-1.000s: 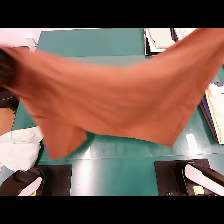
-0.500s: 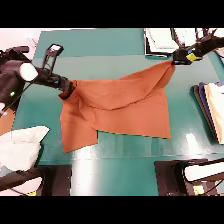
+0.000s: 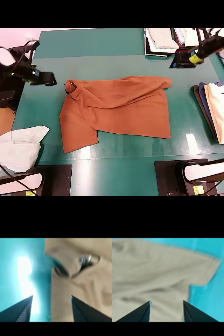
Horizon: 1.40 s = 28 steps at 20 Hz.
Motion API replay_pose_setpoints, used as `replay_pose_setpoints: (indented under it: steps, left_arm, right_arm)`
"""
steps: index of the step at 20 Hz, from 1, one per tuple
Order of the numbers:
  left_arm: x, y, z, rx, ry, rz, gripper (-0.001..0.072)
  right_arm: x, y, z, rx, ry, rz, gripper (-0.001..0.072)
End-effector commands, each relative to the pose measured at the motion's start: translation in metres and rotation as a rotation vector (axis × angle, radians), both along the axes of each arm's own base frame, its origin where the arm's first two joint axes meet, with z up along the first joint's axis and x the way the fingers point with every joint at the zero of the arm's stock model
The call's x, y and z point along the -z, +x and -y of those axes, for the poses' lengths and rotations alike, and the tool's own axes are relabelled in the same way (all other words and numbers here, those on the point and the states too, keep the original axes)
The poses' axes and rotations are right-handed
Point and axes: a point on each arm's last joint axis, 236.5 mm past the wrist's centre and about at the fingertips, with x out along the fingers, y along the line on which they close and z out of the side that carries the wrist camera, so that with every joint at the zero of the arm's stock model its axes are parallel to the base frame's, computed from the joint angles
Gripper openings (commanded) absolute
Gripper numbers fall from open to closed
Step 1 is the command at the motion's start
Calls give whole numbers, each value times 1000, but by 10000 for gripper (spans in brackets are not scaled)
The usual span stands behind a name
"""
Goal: Fold the shirts.
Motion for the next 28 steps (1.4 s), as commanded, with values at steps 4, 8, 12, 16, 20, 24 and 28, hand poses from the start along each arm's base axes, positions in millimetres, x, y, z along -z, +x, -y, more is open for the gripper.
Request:
replay_pose_setpoints:
  steps: [4,8,12,16,20,24,28]
  left_arm:
    - [90,-84,-8,-65,-144,-280,554]
    - [128,-97,-5,-124,-168,-298,554]
    - [144,-114,9,-125,-223,-334,553]
    - [143,-110,36,-87,-266,-307,420]
    - [129,-102,48,-47,-276,-285,26]
    - [89,-91,38,-4,-214,-166,25]
    - [63,-89,40,2,-218,-91,26]
  right_arm:
    - [33,-68,-41,-29,152,-64,447]
    - [38,-86,-58,-63,151,-70,446]
    - [29,-85,-70,-83,161,-39,447]
    - [27,-83,-72,-79,172,-31,447]
    - [44,-107,-60,-75,173,-137,447]
    - [108,-173,-3,79,107,-324,447]
    - [156,-256,34,261,89,-522,559]
